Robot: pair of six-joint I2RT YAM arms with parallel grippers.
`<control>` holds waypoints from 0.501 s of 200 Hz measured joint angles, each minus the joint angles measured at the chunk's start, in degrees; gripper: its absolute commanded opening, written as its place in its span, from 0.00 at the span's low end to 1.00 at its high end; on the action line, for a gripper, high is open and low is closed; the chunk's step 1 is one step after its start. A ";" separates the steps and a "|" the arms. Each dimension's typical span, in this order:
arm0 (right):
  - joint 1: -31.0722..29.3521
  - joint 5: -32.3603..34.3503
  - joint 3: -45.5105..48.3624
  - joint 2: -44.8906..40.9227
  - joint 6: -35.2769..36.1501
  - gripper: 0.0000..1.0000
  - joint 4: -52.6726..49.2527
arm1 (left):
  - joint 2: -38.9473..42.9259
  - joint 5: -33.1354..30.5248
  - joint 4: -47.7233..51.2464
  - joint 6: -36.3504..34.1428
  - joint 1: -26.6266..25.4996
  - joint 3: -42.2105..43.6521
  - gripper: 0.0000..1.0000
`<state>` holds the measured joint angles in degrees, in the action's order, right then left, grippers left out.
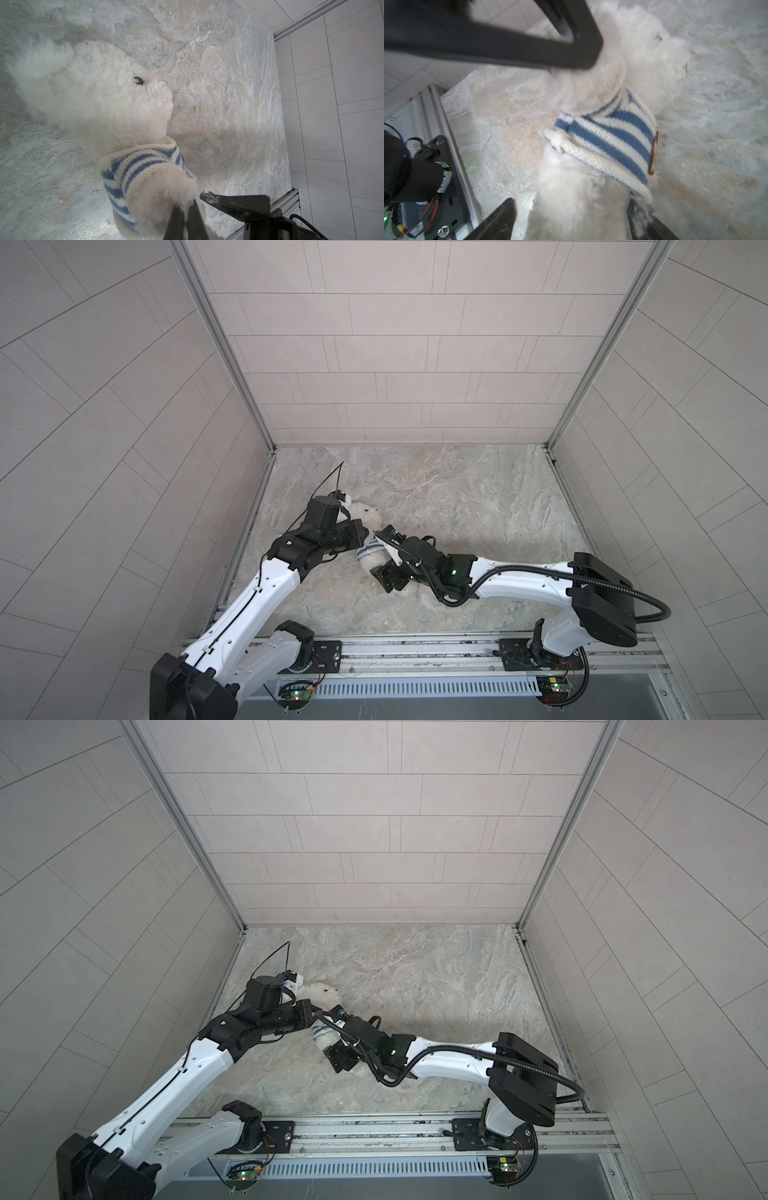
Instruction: Dress the teddy bear
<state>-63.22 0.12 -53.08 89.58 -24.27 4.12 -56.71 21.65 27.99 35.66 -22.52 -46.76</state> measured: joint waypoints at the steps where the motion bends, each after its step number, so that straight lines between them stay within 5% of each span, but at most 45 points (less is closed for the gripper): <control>1: 0.00 0.09 0.04 0.02 -0.07 0.83 -0.15 | 0.02 0.02 -0.04 0.09 0.00 0.00 0.00; 64: 1.33 2.47 4.96 -2.36 -2.38 0.13 -1.60 | 1.18 1.03 -0.50 1.20 0.00 0.44 0.00; 100: 4.04 -4.02 8.11 -7.10 -3.74 0.01 2.36 | 2.73 2.23 -1.53 -0.26 0.00 0.48 0.41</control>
<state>-59.18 -3.90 -44.97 82.48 -28.01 6.48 -53.98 23.88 26.46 35.40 -22.52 -46.28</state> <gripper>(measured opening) 0.108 0.336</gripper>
